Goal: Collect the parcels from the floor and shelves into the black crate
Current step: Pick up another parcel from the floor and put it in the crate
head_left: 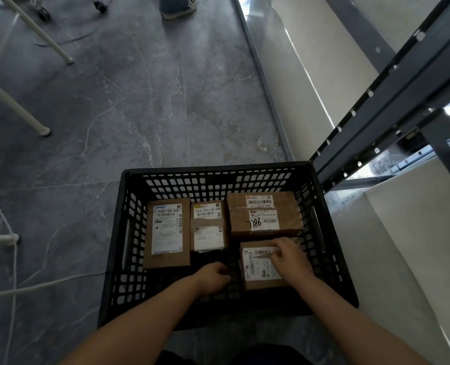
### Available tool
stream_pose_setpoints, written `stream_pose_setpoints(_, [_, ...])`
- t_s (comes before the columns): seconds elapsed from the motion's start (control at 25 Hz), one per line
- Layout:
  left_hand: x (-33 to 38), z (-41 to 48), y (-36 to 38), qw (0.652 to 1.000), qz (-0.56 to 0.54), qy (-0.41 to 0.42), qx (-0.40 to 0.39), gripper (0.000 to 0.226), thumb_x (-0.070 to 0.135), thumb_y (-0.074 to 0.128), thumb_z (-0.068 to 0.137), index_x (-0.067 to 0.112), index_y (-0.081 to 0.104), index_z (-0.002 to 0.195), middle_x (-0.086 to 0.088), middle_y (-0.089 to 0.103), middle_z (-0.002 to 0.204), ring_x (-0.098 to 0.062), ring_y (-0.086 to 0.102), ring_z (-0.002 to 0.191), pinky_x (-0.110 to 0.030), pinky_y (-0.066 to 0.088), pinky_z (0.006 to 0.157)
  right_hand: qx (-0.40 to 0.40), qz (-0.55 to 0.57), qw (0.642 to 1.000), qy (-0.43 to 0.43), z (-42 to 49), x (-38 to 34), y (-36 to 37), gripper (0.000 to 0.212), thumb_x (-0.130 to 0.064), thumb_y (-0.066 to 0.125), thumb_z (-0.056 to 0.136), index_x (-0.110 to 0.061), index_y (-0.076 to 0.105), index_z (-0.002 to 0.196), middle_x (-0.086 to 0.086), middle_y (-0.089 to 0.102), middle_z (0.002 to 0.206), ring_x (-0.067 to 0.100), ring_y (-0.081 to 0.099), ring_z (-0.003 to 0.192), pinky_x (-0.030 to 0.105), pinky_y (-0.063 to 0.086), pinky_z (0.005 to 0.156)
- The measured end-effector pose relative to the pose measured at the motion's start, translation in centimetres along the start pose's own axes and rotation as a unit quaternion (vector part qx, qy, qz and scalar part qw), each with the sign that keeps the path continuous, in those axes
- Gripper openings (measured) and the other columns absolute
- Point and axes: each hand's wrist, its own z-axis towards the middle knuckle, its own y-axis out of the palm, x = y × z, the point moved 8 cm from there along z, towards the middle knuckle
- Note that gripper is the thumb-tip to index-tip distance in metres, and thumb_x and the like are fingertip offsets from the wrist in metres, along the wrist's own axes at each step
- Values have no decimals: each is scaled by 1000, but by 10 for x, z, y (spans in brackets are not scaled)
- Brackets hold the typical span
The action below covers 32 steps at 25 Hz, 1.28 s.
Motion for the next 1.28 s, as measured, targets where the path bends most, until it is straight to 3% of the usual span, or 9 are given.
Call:
stream_pose_setpoints(0.2, [-4,-13,-30,996,79,-35,9,43,25,48,94,10,46,134,-10,49,137,-23,48,123,-30,39,98,-42,7,999,1,-4,-5,-11,26,-18,48,91,-17,62,113,2,57,119,15,53,106,27,44,86])
stream_pose_setpoints(0.36, [48,-82,-87,994,40,13,100,40,28,52,91,15,51,129,-7,54,131,-21,51,117,-29,42,93,-37,84,994,58,-29,-40,-81,29,-13,49,90,-13,61,117,6,59,118,13,54,97,22,42,77])
stream_pose_setpoints(0.52, [141,-201,-160,985,-38,59,155,49,28,58,88,15,46,134,-7,54,130,-17,54,107,-27,45,88,-10,179,982,54,-74,-139,-200,25,-13,52,91,-14,60,115,5,63,113,13,57,96,27,48,83])
stream_pose_setpoints(0.76, [309,-400,-247,968,-101,125,191,59,32,64,85,11,42,136,-14,52,132,-24,56,108,-30,47,84,21,261,965,-10,-164,-310,-397,21,-14,53,91,-15,60,111,9,66,106,24,64,97,40,52,88])
stream_pose_setpoints(0.88, [398,-516,-298,949,-99,179,242,55,29,66,84,5,48,131,-17,54,129,-29,57,112,-34,48,95,69,245,965,-57,-207,-379,-528,23,-9,55,89,-9,60,112,12,66,105,27,63,99,32,50,87])
stream_pose_setpoints(0.96, [456,-588,-326,935,-90,236,248,52,29,66,85,7,51,129,-12,59,122,-22,64,96,-23,54,78,121,256,954,-95,-231,-415,-616,23,-6,55,89,-4,60,111,18,67,103,31,64,96,35,51,86])
stream_pose_setpoints(1.04, [506,-663,-347,916,-79,310,241,47,31,66,84,14,53,126,-4,63,109,-10,63,78,-12,47,56,170,275,938,-127,-263,-448,-700,22,-4,51,90,-5,59,111,17,69,99,26,65,85,29,53,74])
stream_pose_setpoints(1.16, [545,-750,-363,886,-63,395,236,42,33,68,82,21,57,120,2,67,103,-11,65,85,-16,44,62,244,304,906,-162,-313,-481,-792,18,-6,49,92,-13,59,104,8,70,92,17,63,73,18,50,62])
stream_pose_setpoints(1.28, [563,-796,-361,865,-83,447,211,39,27,69,82,21,53,118,-1,65,103,-15,63,86,-21,46,65,268,319,894,-167,-358,-493,-831,19,-11,49,93,-17,57,109,2,69,90,17,65,78,24,48,67])
